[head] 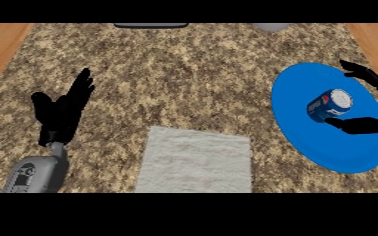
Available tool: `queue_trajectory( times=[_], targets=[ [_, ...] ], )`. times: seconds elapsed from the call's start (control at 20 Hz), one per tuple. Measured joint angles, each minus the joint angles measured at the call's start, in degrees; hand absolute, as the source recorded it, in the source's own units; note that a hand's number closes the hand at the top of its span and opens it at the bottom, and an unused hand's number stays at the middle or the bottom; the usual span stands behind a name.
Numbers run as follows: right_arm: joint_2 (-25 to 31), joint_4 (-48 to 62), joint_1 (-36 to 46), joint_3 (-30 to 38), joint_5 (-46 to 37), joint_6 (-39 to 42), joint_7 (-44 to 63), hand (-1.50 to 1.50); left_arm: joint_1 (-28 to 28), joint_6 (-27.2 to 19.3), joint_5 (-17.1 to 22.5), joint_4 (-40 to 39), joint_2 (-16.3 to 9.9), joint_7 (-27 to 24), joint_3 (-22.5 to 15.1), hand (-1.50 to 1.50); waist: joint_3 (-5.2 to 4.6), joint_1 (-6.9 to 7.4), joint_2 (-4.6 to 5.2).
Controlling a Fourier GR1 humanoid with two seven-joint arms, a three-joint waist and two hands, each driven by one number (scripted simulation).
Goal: Pick the can from the placemat and place it in the plate
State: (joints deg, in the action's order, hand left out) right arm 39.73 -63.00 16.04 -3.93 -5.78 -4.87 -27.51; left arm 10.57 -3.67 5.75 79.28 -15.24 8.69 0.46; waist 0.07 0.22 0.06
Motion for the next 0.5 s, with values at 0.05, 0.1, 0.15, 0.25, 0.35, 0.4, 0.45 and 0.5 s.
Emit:
queue_trajectory(
  times=[0.05,0.1,0.15,0.25,0.35,0.4,0.45,0.5],
  targets=[
    [-0.35,-0.93,0.00,0.97,1.78,1.11,-1.79,-1.50,-0.14,0.02,0.05,0.19,-0.10,0.26,0.12,0.00,0.00,-0.15,-0.07],
    [-0.51,-2.08,-0.39,1.96,3.80,2.68,-3.33,-1.50,-0.26,0.09,0.16,0.23,-0.21,0.43,0.31,0.00,-0.01,-0.37,-0.14],
    [-0.61,-3.28,-0.56,2.95,5.92,4.40,-3.91,-1.50,-0.57,0.20,0.22,0.33,-0.35,0.51,0.47,0.00,-0.02,-0.50,-0.20],
    [-0.67,-5.91,-0.87,4.72,9.67,7.44,-3.12,-1.50,-1.40,-0.05,-0.10,1.22,-0.25,0.87,0.37,0.00,-0.05,-0.58,-0.28],
    [-0.02,-9.08,-2.73,6.81,14.04,10.59,-0.25,-1.50,-1.76,0.27,0.13,1.41,-0.58,0.93,0.86,0.00,-0.10,-0.95,-0.37],
    [0.01,-9.84,-3.38,7.62,16.34,12.20,1.56,-1.50,-1.48,0.11,-0.02,0.91,-0.48,0.71,0.99,0.00,-0.12,-1.14,-0.37],
    [0.23,-10.42,-3.65,8.30,18.64,14.03,3.74,-1.50,-1.11,-0.33,-0.32,0.85,-0.14,0.80,0.87,0.00,-0.12,-1.20,-0.36],
    [0.48,-10.55,-4.39,8.88,20.65,16.02,5.09,-1.50,-0.90,-0.25,-0.34,0.29,-0.10,0.40,1.04,0.00,-0.13,-1.22,-0.32]
  ],
)
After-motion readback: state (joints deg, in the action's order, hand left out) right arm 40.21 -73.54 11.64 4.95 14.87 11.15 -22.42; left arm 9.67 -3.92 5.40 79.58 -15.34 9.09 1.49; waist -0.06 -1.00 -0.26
